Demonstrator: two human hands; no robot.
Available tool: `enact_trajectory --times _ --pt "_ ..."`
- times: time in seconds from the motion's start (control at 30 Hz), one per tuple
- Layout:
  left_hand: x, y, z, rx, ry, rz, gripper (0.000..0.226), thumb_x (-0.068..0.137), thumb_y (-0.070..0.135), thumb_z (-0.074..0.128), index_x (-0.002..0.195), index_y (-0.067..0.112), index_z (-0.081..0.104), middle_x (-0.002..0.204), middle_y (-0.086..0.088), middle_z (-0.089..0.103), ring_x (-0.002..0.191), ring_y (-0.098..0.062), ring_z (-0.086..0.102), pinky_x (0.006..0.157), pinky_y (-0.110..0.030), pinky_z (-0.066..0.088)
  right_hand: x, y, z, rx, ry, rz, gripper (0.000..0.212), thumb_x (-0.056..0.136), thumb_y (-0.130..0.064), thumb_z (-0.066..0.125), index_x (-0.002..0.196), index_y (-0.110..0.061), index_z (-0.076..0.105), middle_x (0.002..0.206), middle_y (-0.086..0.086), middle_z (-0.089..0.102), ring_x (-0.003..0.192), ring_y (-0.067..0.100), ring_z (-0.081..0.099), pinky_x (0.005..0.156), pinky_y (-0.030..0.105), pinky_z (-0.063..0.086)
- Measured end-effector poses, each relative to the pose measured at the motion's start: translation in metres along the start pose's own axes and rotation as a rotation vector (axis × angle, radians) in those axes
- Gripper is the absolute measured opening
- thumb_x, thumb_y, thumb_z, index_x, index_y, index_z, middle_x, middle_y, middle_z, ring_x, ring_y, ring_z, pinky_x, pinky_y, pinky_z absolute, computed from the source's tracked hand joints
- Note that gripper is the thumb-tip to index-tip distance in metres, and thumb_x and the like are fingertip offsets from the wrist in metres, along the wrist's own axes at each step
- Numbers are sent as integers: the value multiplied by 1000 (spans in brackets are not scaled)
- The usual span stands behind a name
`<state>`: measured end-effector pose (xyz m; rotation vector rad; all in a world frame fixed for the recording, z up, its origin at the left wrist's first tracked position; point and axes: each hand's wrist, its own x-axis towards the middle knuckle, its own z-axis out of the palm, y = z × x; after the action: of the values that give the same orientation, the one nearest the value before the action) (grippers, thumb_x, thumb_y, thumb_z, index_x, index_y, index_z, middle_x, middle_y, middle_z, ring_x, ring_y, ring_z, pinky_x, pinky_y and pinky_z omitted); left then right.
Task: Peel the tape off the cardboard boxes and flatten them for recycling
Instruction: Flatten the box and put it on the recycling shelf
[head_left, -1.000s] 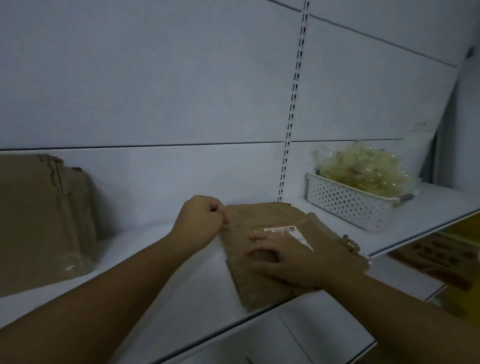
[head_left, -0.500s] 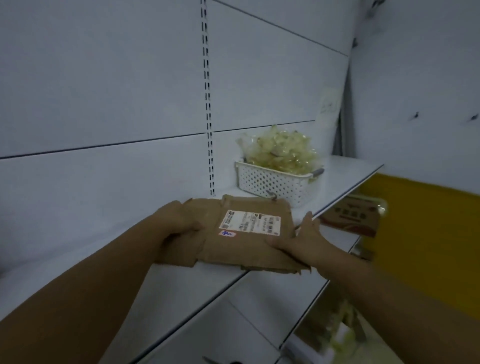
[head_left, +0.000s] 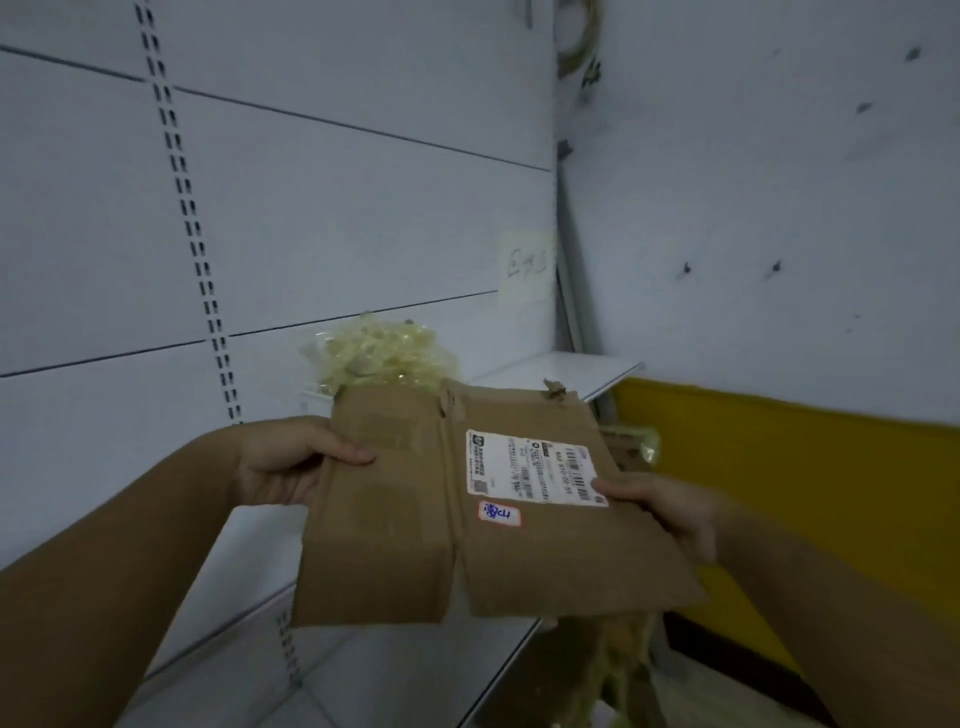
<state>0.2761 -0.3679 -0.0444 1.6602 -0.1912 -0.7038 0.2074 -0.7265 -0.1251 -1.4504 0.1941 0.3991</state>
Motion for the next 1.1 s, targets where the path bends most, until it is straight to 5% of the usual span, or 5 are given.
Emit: enact_trajectory --times 0.17,0.33,0.57,0.97,1.1 --pt "100 20 94 -174 165 108 29 86 26 61 106 6 65 89 -12 75 74 -23 72 55 -30 58 -8 -20 -92 20 301 -156 34 80 -22 66 108 -4 64 97 18 72 77 30 70 59 36 56" --pt "183 35 140 -391 34 170 44 83 33 62 119 7 62 118 -16 65 111 -30 60 98 -45 45 14 -35 -159 67 488 -282 16 91 -19 57 100 -9 64 93 16 72 81 31 68 67 41 54" --pt "310 75 169 -858 -25 466 21 90 20 56 109 11 59 102 -13 72 96 -29 68 70 -39 58 92 -73 -207 279 541 -331 14 94 -22 51 100 -14 61 95 13 71 82 29 67 65 40 54" --pt "509 107 234 -762 128 198 40 79 3 67 114 15 54 98 -14 67 86 -33 66 52 -42 57 212 -115 -311 259 618 -400 14 93 -27 54 102 -19 62 92 3 72 85 24 69 82 45 56" --pt "553 135 237 -714 231 182 35 85 -4 57 116 9 51 97 -19 66 83 -35 68 57 -43 58 238 -141 -368 67 516 -393 27 91 -40 53 100 -16 63 75 -2 75 61 17 71 48 27 55"
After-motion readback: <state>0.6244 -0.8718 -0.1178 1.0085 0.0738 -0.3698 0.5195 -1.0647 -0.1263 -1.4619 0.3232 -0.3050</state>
